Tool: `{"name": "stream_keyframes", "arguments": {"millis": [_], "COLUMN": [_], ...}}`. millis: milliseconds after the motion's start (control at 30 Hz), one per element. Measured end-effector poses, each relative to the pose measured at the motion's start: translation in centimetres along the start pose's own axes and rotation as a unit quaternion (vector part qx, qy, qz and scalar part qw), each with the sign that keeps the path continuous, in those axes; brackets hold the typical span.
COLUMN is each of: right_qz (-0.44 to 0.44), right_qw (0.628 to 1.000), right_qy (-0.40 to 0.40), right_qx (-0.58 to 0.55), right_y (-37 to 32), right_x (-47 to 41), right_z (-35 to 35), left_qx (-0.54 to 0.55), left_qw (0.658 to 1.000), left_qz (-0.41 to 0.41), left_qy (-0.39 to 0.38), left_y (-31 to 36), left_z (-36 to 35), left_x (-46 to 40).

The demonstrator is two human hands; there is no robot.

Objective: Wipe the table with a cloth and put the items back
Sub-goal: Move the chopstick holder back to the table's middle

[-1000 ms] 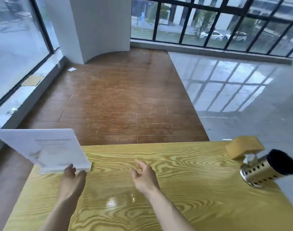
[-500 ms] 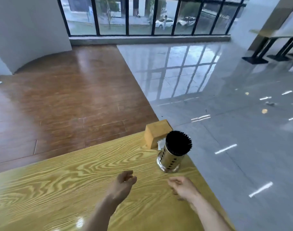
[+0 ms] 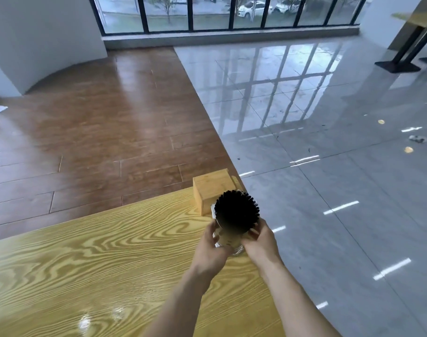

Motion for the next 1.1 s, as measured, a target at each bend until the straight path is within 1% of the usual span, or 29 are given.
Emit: {"name": "stream_keyframes", "arguments": {"millis": [67,167,267,367,467,600,700,867,933,1033,1100], "right_qz": [0.002,0.025,0.048,0.089,0.107,0.125,0.134,0.134,0.126,0.110,0.077], "right_qw": [1.000,0.999,0.996,0.990,0.984,0.975,0.971,0.965,0.963,0.965,0.966], "right_qy": [0.007,0.007,-0.031,-0.076,-0.116,-0.161,-0.179,-0.199,-0.212,-0.207,-0.207], "right_qx": [-0.005,0.039,0.064,0.084,0.081,0.084,0.090,0.104,0.108,0.121,0.136], "right_y": [-0.3,-1.3,-2.6,-4.5,-6.4,-8.6,-9.7,-9.5,-9.2,-7.9,-6.2], "right_x": [0.4,1.2,2.2,3.3,4.6,5.6,5.8,5.4,5.3,4.4,3.4], "right_z": [-0.7,-2.8,-6.3,-11.0,-15.3,-20.0,-22.4,-24.0,-23.7,-22.1,-20.2], "left_qx": [0.013,0.038,0.052,0.072,0.093,0.092,0.094,0.066,0.048,0.037,0.009], "left_qw": [1.000,0.998,0.993,0.986,0.976,0.969,0.966,0.971,0.969,0.965,0.964], "left_qz": [0.004,0.008,0.010,0.008,0.008,0.005,0.010,0.016,0.021,0.054,0.086], "left_qy": [0.016,0.051,0.102,0.153,0.194,0.230,0.240,0.231,0.243,0.254,0.252], "left_y": [-0.1,-0.5,-1.0,-1.7,-1.8,-1.4,-1.3,-1.7,-2.5,-4.3,-5.6], "left_z": [0.6,3.0,6.8,11.4,15.6,20.4,22.7,23.6,23.5,22.7,21.5], "left_x": [0.1,0.5,0.8,0.8,0.4,-0.4,-1.5,-2.1,-2.2,-2.1,-2.0]}}
Point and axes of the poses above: each hand's wrist, its own x-axis away from the middle knuckle, its own z-axis out of the back of the hand, y = z × x, the point moved 2 cm from there along -x, towards the middle knuckle, and after that the axes turned 7 degrees about y, right-handed, at the moved point
